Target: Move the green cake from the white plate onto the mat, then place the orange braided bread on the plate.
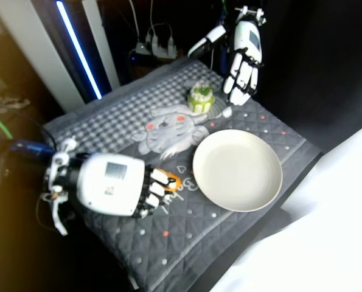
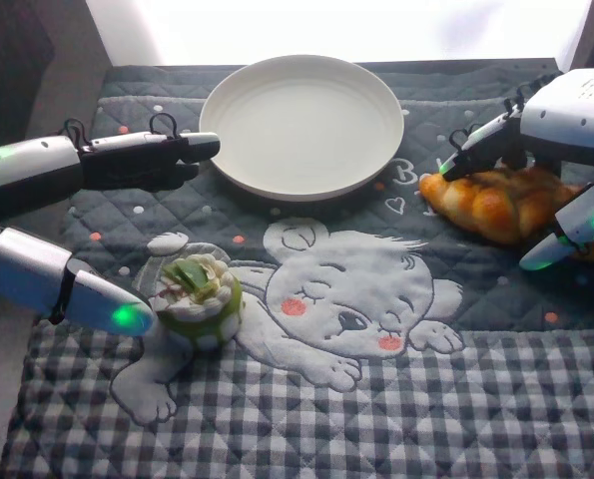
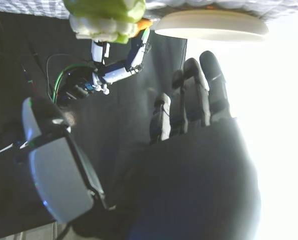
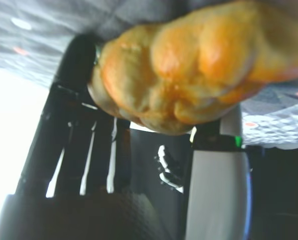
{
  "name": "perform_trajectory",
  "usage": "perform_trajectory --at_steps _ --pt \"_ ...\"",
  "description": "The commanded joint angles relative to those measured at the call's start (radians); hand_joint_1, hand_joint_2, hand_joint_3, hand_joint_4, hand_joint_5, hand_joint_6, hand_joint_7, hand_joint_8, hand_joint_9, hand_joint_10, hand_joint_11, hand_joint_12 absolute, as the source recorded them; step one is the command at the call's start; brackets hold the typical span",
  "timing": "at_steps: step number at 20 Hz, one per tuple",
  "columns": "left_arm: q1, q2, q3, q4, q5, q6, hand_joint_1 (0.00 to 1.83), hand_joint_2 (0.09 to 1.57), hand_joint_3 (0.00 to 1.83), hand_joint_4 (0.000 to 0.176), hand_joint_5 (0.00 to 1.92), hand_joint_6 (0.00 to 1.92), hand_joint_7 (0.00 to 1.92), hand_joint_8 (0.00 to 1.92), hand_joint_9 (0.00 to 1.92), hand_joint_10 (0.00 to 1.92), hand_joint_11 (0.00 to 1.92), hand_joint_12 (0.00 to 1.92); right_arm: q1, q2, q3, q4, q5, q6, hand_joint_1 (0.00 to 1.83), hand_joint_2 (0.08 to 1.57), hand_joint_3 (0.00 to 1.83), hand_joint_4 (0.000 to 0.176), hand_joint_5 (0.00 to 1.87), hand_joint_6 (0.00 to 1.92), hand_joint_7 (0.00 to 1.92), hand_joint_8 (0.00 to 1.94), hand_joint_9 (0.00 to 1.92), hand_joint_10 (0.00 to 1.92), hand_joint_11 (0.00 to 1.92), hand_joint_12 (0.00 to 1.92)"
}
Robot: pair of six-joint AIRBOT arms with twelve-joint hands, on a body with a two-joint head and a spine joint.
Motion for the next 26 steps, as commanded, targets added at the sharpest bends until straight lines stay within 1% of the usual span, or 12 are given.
perform_trajectory --at_steps 1,3,8,11,15,17,19,21,23,24,25,26 --pt "-0.005 -0.001 0.000 -0.050 -0.103 -0.005 0.72 0.74 0.00 0.176 0.08 0.00 0.22 0.00 0.29 0.00 0.00 0.78 -0.003 0.023 0.013 0.013 0.026 -0.020 1.39 1.09 0.00 0.000 0.84 1.06 1.02 0.76 1.12 1.01 1.20 0.53" --pt "-0.005 -0.001 0.000 -0.052 -0.103 -0.005 0.70 0.76 0.00 0.176 0.07 0.00 0.23 0.00 0.30 0.00 0.00 0.84 -0.003 0.016 0.013 0.031 0.079 -0.020 1.40 1.02 0.00 0.000 0.99 0.82 1.23 0.43 1.27 0.79 1.21 0.56" --pt "-0.005 -0.013 0.011 -0.052 -0.098 -0.005 0.69 0.75 0.00 0.176 0.07 0.00 0.21 0.00 0.29 0.00 0.00 0.76 -0.002 0.019 0.009 0.082 0.159 -0.020 1.39 1.07 0.00 0.000 0.92 0.95 1.15 0.57 1.10 1.01 1.09 0.66" --pt "-0.005 -0.018 0.016 -0.052 -0.092 -0.005 0.69 0.76 0.00 0.176 0.06 0.00 0.22 0.00 0.30 0.01 0.01 0.74 -0.002 0.019 0.009 0.097 0.181 -0.020 1.39 1.06 0.00 0.000 0.97 0.91 1.13 0.58 1.08 1.03 0.98 0.61" --pt "-0.004 -0.030 0.027 -0.049 -0.089 -0.005 0.73 0.74 0.00 0.176 0.10 0.01 0.22 0.00 0.31 0.00 0.00 0.82 -0.002 0.022 0.011 0.126 0.236 -0.020 1.40 1.07 0.00 0.000 0.99 0.76 1.13 0.65 1.07 1.10 0.99 0.87" --pt "-0.004 -0.030 0.029 -0.046 -0.088 -0.005 0.68 0.76 0.00 0.176 0.09 0.00 0.23 0.00 0.32 0.01 0.01 0.83 -0.001 0.023 0.014 0.140 0.259 -0.020 1.29 1.04 0.00 0.000 1.08 0.69 1.26 0.63 1.31 0.40 1.05 0.98" --pt "-0.004 -0.034 0.032 -0.044 -0.085 -0.005 0.67 0.76 0.00 0.176 0.09 0.00 0.23 0.00 0.32 0.01 0.00 0.83 -0.001 0.023 0.017 0.144 0.266 -0.021 1.29 1.03 0.00 0.000 1.12 0.59 1.25 0.70 1.37 0.31 1.01 1.18" --pt "-0.004 -0.050 0.045 -0.039 -0.084 -0.011 0.70 0.76 0.00 0.176 0.09 0.00 0.23 0.00 0.32 0.00 0.00 0.81 -0.001 0.021 0.021 0.148 0.273 -0.027 1.28 1.02 0.00 0.000 1.16 0.55 1.29 0.58 1.41 0.21 1.03 1.14" --pt "-0.004 -0.064 0.059 -0.035 -0.085 -0.022 0.70 0.78 0.00 0.154 0.08 0.00 0.21 0.00 0.31 0.00 0.00 0.79 0.001 0.016 0.029 0.155 0.277 -0.028 1.28 1.01 0.00 0.000 1.15 0.63 1.34 0.43 1.45 0.12 1.08 1.06" --pt "-0.004 -0.070 0.065 -0.032 -0.085 -0.026 0.69 0.78 0.00 0.143 0.07 0.00 0.20 0.00 0.30 0.00 0.00 0.77 0.002 0.016 0.030 0.159 0.282 -0.028 1.28 1.01 0.00 0.000 1.22 0.45 1.30 0.56 1.45 0.09 1.06 1.09" --pt "-0.005 -0.076 0.071 -0.030 -0.083 -0.029 0.69 0.79 0.00 0.137 0.07 0.00 0.20 0.00 0.28 0.00 0.00 0.74 0.007 0.016 0.031 0.162 0.290 -0.028 1.38 1.00 0.00 0.000 1.32 0.12 1.26 0.49 1.25 0.79 1.04 1.10" --pt "-0.005 -0.080 0.075 -0.028 -0.081 -0.031 0.70 0.78 0.00 0.158 0.08 0.00 0.20 0.00 0.29 0.00 0.00 0.73 0.034 0.015 0.031 0.151 0.291 -0.028 1.40 1.01 0.00 0.000 1.34 0.03 1.20 0.61 1.17 1.01 1.02 1.10"
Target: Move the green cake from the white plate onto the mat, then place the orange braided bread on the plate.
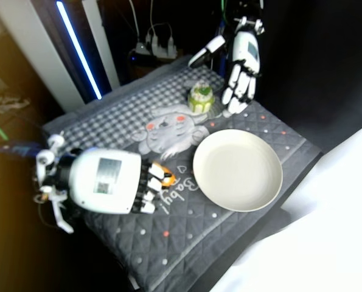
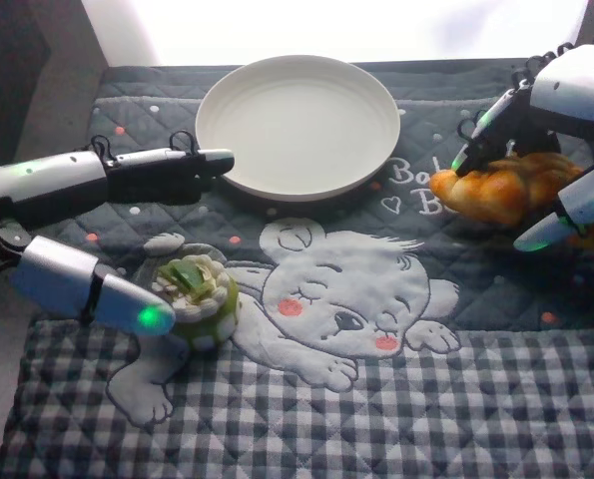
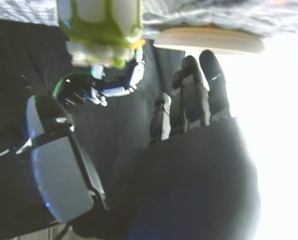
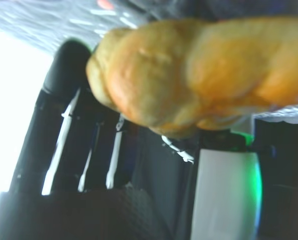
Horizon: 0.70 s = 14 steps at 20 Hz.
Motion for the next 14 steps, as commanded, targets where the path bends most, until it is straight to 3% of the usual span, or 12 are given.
perform_trajectory --at_steps 1,2,3,4,5,6,7,9,11,12,14 --pt "-0.008 0.002 0.003 -0.043 -0.096 -0.011 0.69 0.77 0.00 0.168 0.09 0.01 0.21 0.00 0.31 0.01 0.01 0.73 0.039 0.009 0.006 0.039 0.111 0.002 1.41 1.02 0.00 0.000 1.34 0.01 1.16 0.68 1.13 1.09 1.01 1.13" --pt "-0.008 0.002 0.003 -0.043 -0.098 -0.013 0.70 0.76 0.00 0.159 0.08 0.00 0.21 0.00 0.31 0.01 0.02 0.74 0.057 0.003 0.005 0.027 0.107 0.002 1.32 1.01 0.00 0.000 1.38 0.02 1.22 0.74 1.19 0.70 1.03 1.11" --pt "-0.008 0.001 0.003 -0.042 -0.099 -0.013 0.70 0.76 0.00 0.167 0.06 0.00 0.20 0.00 0.30 0.01 0.01 0.73 0.075 -0.008 0.006 0.016 0.104 0.002 1.30 1.00 0.00 0.000 1.40 0.03 1.25 0.69 1.28 0.43 1.07 1.02" --pt "-0.009 -0.003 0.005 -0.039 -0.099 -0.013 0.73 0.76 0.00 0.166 0.07 0.00 0.21 0.01 0.29 0.00 0.00 0.72 0.086 -0.020 0.007 0.013 0.100 -0.007 1.39 1.01 0.00 0.000 1.16 0.46 1.30 0.34 1.23 0.79 1.12 0.93" --pt "-0.014 -0.009 0.010 -0.033 -0.098 -0.015 0.72 0.76 0.00 0.153 0.08 0.00 0.22 0.00 0.30 0.00 0.03 0.69 0.093 -0.031 0.007 0.012 0.093 -0.025 1.40 1.02 0.00 0.000 1.06 0.68 1.32 0.20 1.22 0.85 1.16 0.82" --pt "-0.021 -0.016 0.016 -0.024 -0.095 -0.021 0.71 0.73 0.00 0.168 0.09 0.00 0.23 0.00 0.32 0.00 0.09 0.60 0.096 -0.042 0.010 0.012 0.085 -0.044 1.40 1.02 0.00 0.000 1.06 0.71 1.32 0.18 1.22 0.84 1.17 0.72" --pt "-0.024 -0.023 0.022 -0.016 -0.092 -0.026 0.70 0.74 0.01 0.172 0.07 0.00 0.22 0.00 0.31 0.00 0.09 0.57 0.099 -0.056 0.017 0.012 0.081 -0.055 1.40 1.02 0.00 0.000 1.07 0.72 1.31 0.19 1.23 0.82 1.17 0.65" --pt "-0.027 -0.034 0.030 -0.008 -0.090 -0.031 0.75 0.75 0.01 0.132 0.08 0.00 0.22 0.00 0.28 0.00 0.07 0.55 0.105 -0.088 0.039 0.013 0.080 -0.056 1.40 1.02 0.00 0.000 1.03 0.76 1.22 0.41 1.25 0.78 1.25 0.52" --pt "-0.036 -0.046 0.038 0.007 -0.091 -0.042 0.66 0.77 0.00 0.132 0.05 0.00 0.21 0.00 0.32 0.00 0.13 0.51 0.136 -0.114 0.055 -0.004 0.066 -0.056 1.40 1.04 0.00 0.000 1.01 0.76 1.16 0.54 1.21 0.87 1.25 0.54" --pt "-0.045 -0.050 0.039 0.017 -0.090 -0.048 0.62 0.78 0.00 0.160 0.04 0.00 0.21 0.00 0.34 0.01 0.14 0.50 0.171 -0.118 0.054 -0.039 0.039 -0.056 1.40 1.05 0.00 0.000 1.00 0.78 1.12 0.60 1.19 0.89 1.25 0.56" --pt "-0.053 -0.056 0.039 0.028 -0.091 -0.055 0.60 0.79 0.00 0.175 0.02 0.00 0.21 0.00 0.34 0.00 0.14 0.49 0.212 -0.134 0.055 -0.072 -0.002 -0.066 1.40 1.06 0.00 0.000 0.92 0.95 1.11 0.57 1.21 0.84 1.34 0.46"
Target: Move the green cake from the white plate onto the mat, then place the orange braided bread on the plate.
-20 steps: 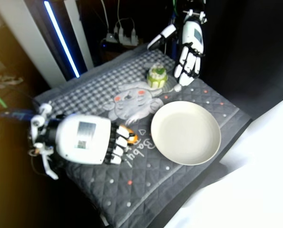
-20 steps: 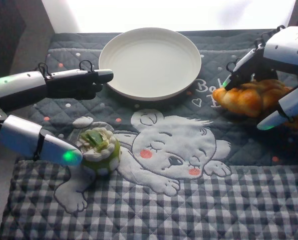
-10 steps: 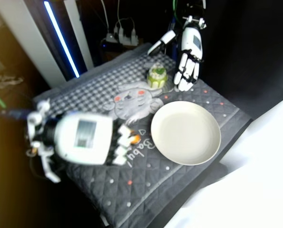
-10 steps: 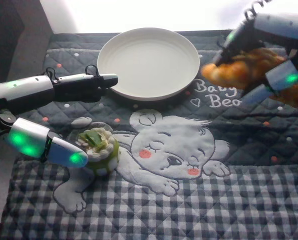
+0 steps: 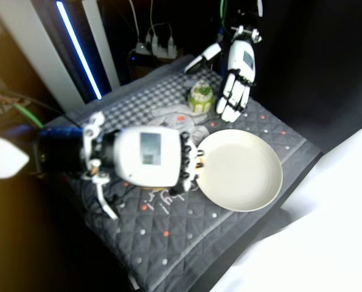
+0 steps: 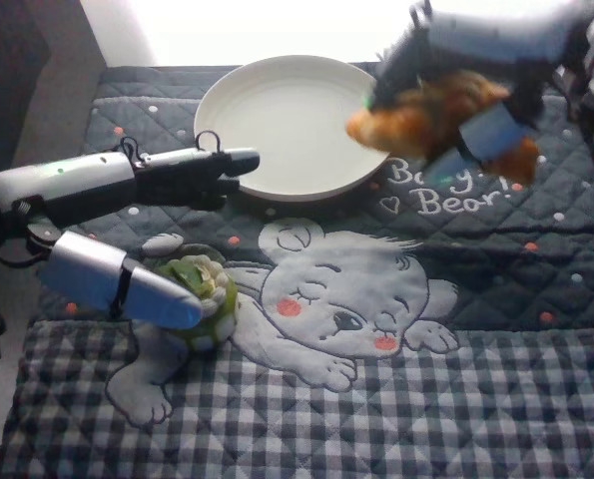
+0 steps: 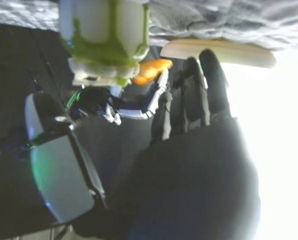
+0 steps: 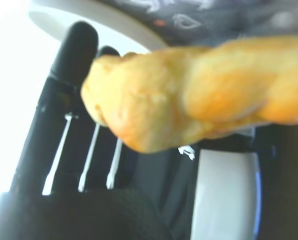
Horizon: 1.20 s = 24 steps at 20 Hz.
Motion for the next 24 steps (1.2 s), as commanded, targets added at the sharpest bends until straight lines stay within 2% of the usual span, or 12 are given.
perform_trajectory --at_steps 1,4,6,11,12,13,14,17,19,21,23,24 --pt "-0.012 -0.007 0.003 -0.035 -0.100 -0.013 0.62 0.79 0.00 0.176 0.01 0.00 0.23 0.01 0.36 0.01 0.15 0.49 0.016 0.002 0.002 0.028 0.049 -0.020 1.40 1.02 0.00 0.000 1.01 0.83 1.23 0.40 1.32 0.66 1.37 0.48" --pt "-0.029 -0.038 0.024 -0.008 -0.099 -0.034 0.70 0.75 0.00 0.154 0.06 0.00 0.29 0.00 0.42 0.00 0.24 0.33 0.040 -0.025 0.028 0.021 0.023 -0.042 1.41 0.99 0.00 0.000 1.09 0.69 1.39 0.10 1.37 0.58 1.31 0.61" --pt "-0.038 -0.054 0.034 0.007 -0.105 -0.042 0.69 0.76 0.01 0.131 0.07 0.01 0.27 0.00 0.43 0.00 0.27 0.32 0.045 -0.041 0.052 0.023 0.011 -0.042 1.30 1.02 0.00 0.000 1.16 0.53 1.31 0.56 1.47 0.20 1.21 0.95" --pt "-0.059 -0.064 0.033 0.021 -0.114 -0.042 0.65 0.79 0.00 0.126 0.12 0.01 0.29 0.00 0.41 0.00 0.23 0.34 0.051 -0.083 0.139 0.101 -0.003 -0.042 1.28 1.07 0.00 0.000 1.10 0.60 1.11 0.97 1.41 0.12 1.00 1.14" --pt "-0.066 -0.064 0.034 0.027 -0.112 -0.042 0.65 0.77 0.00 0.143 0.13 0.01 0.28 0.00 0.37 0.00 0.19 0.33 0.054 -0.085 0.145 0.102 -0.009 -0.042 1.38 1.03 0.00 0.000 1.29 0.13 1.10 0.82 1.23 0.80 0.96 1.14" --pt "-0.091 -0.064 0.040 0.048 -0.101 -0.042 0.64 0.77 0.00 0.129 0.14 0.01 0.28 0.00 0.37 0.00 0.18 0.33 0.066 -0.091 0.163 0.101 -0.028 -0.042 1.40 1.03 0.00 0.000 1.33 0.05 1.08 0.79 1.19 0.92 0.93 1.13" --pt "-0.104 -0.064 0.043 0.060 -0.093 -0.042 0.63 0.79 0.00 0.096 0.14 0.01 0.28 0.00 0.36 0.00 0.17 0.33 0.070 -0.096 0.171 0.101 -0.040 -0.042 1.40 1.05 0.00 0.000 1.15 0.34 1.09 0.81 1.16 1.03 0.95 1.18" --pt "-0.138 -0.064 0.061 0.077 -0.093 -0.045 0.70 0.77 0.00 0.057 0.19 0.01 0.27 0.00 0.33 0.00 0.14 0.43 0.084 -0.154 0.219 0.095 -0.053 -0.042 1.27 1.13 0.00 0.000 0.93 0.82 0.97 1.24 1.00 1.06 0.88 1.43" --pt "-0.141 -0.066 0.067 0.080 -0.097 -0.046 0.68 0.80 0.01 0.086 0.15 0.00 0.19 0.00 0.26 0.00 0.05 0.50 0.087 -0.197 0.245 0.080 -0.060 -0.042 1.35 1.14 0.00 0.000 0.87 1.05 0.91 1.12 0.96 1.20 0.82 1.45" --pt "-0.144 -0.072 0.068 0.082 -0.098 -0.047 0.72 0.79 0.00 0.087 0.16 0.01 0.19 0.00 0.25 0.00 0.02 0.49 0.088 -0.214 0.250 0.070 -0.067 -0.042 1.37 1.12 0.00 0.000 0.88 1.11 0.93 0.97 0.96 1.16 0.69 1.24" --pt "-0.146 -0.072 0.068 0.082 -0.099 -0.049 0.71 0.80 0.01 0.084 0.17 0.01 0.17 0.00 0.24 0.00 0.01 0.49 0.088 -0.228 0.254 0.072 -0.069 -0.042 1.35 1.18 0.00 0.000 0.87 1.13 0.82 1.19 0.76 1.40 0.51 1.47" --pt "-0.146 -0.073 0.068 0.082 -0.107 -0.052 0.71 0.77 0.00 0.110 0.14 0.00 0.18 0.00 0.25 0.00 0.01 0.44 0.088 -0.251 0.270 0.071 -0.071 -0.042 1.34 1.23 0.00 0.000 0.83 1.10 0.66 1.39 0.70 1.58 0.53 1.64"
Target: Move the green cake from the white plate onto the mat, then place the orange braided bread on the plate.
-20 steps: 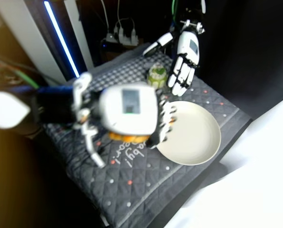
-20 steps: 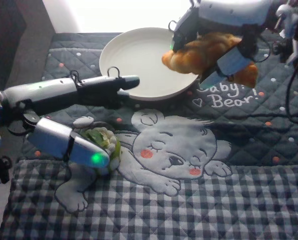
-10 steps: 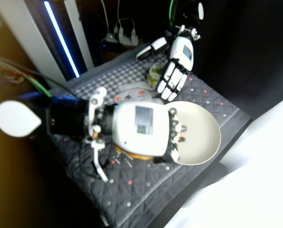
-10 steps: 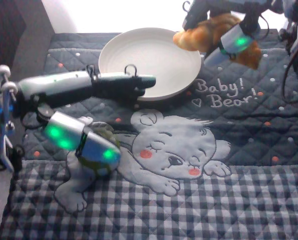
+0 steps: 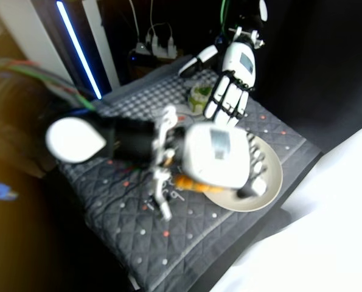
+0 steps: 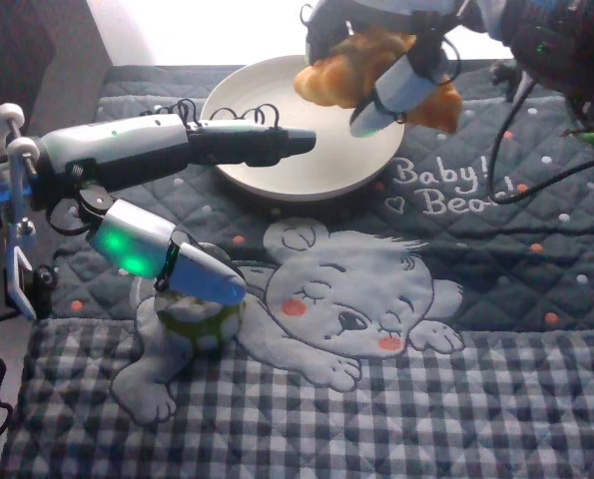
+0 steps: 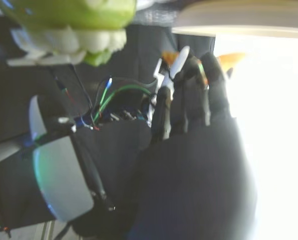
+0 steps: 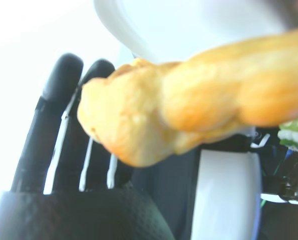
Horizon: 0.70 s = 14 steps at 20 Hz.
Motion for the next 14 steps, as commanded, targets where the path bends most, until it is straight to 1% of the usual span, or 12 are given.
perform_trajectory --at_steps 1,2,3,5,6,7,8,9,10,11,13,14 --pt "-0.012 0.003 0.003 -0.052 -0.108 -0.012 0.71 0.77 0.00 0.110 0.14 0.00 0.18 0.00 0.25 0.00 0.01 0.44 0.019 0.004 0.019 0.030 0.073 -0.003 1.34 1.23 0.00 0.000 0.83 1.10 0.66 1.39 0.70 1.58 0.53 1.64" --pt "-0.017 0.003 0.003 -0.052 -0.113 -0.012 0.69 0.80 0.01 0.080 0.09 0.00 0.16 0.00 0.23 0.00 0.00 0.44 0.019 -0.013 0.035 0.030 0.067 -0.003 1.23 1.20 0.00 0.000 0.88 1.03 0.77 1.41 0.69 1.20 0.61 1.59" --pt "-0.022 0.003 0.003 -0.052 -0.117 -0.012 0.68 0.81 0.00 0.079 0.10 0.00 0.17 0.00 0.24 0.00 0.04 0.39 0.019 -0.025 0.046 0.030 0.064 -0.003 1.42 1.18 0.00 0.000 0.67 0.43 0.72 1.27 0.81 1.39 0.59 1.49" --pt "-0.030 0.003 0.002 -0.052 -0.127 -0.013 0.70 0.76 0.00 0.112 0.13 0.00 0.21 0.00 0.27 0.01 0.11 0.36 0.019 -0.048 0.065 0.032 0.064 -0.003 1.47 1.19 0.01 0.000 0.69 0.08 0.70 1.26 0.81 1.47 0.58 1.45" --pt "-0.032 0.003 0.000 -0.052 -0.132 -0.014 0.71 0.74 0.00 0.128 0.14 0.01 0.21 0.00 0.27 0.00 0.10 0.35 0.020 -0.059 0.074 0.037 0.065 -0.003 1.23 1.26 0.00 0.000 0.61 1.15 0.77 1.41 0.61 1.29 0.44 1.65" --pt "-0.034 0.003 -0.002 -0.052 -0.136 -0.014 0.72 0.73 0.00 0.137 0.14 0.01 0.21 0.00 0.26 0.00 0.11 0.35 0.020 -0.067 0.081 0.038 0.064 -0.003 1.26 1.41 0.03 0.000 0.37 0.64 0.35 0.76 0.16 1.10 0.09 1.63" --pt "-0.037 0.003 -0.005 -0.052 -0.139 -0.014 0.74 0.75 0.00 0.106 0.14 0.01 0.21 0.00 0.25 0.00 0.10 0.34 0.020 -0.070 0.083 0.041 0.064 -0.003 1.24 1.41 0.01 0.000 0.43 1.44 0.42 1.55 0.40 1.76 0.26 1.86" --pt "-0.038 0.003 -0.007 -0.052 -0.140 -0.014 0.73 0.74 0.00 0.113 0.14 0.01 0.21 0.00 0.25 0.00 0.11 0.35 0.020 -0.070 0.083 0.041 0.064 -0.003 1.29 1.33 0.00 0.000 0.44 1.52 0.60 1.55 0.63 1.68 0.60 1.73" --pt "-0.039 0.003 -0.008 -0.052 -0.140 -0.014 0.73 0.74 0.00 0.121 0.13 0.00 0.20 0.00 0.25 0.00 0.11 0.35 0.020 -0.070 0.083 0.041 0.062 -0.003 1.34 1.25 0.00 0.000 0.58 1.40 0.76 1.45 0.75 1.45 0.34 1.56" --pt "-0.038 0.003 -0.009 -0.052 -0.140 -0.015 0.75 0.72 0.00 0.123 0.14 0.00 0.21 0.00 0.26 0.01 0.13 0.35 0.020 -0.070 0.083 0.041 0.060 -0.002 1.17 1.30 0.00 0.000 0.54 1.49 0.73 1.52 0.59 1.32 0.26 1.66" --pt "-0.038 0.003 -0.009 -0.052 -0.141 -0.016 0.77 0.73 0.00 0.113 0.16 0.01 0.23 0.01 0.28 0.01 0.15 0.37 0.020 -0.070 0.083 0.041 0.060 -0.002 1.20 1.26 0.00 0.000 0.66 1.22 0.78 1.55 0.66 1.41 0.53 1.87" --pt "-0.038 0.003 -0.009 -0.052 -0.141 -0.016 0.76 0.72 0.00 0.113 0.17 0.01 0.24 0.01 0.28 0.01 0.15 0.37 0.020 -0.070 0.082 0.041 0.060 -0.002 1.18 1.31 0.00 0.000 0.60 1.26 0.70 1.72 0.76 1.68 0.80 1.91"
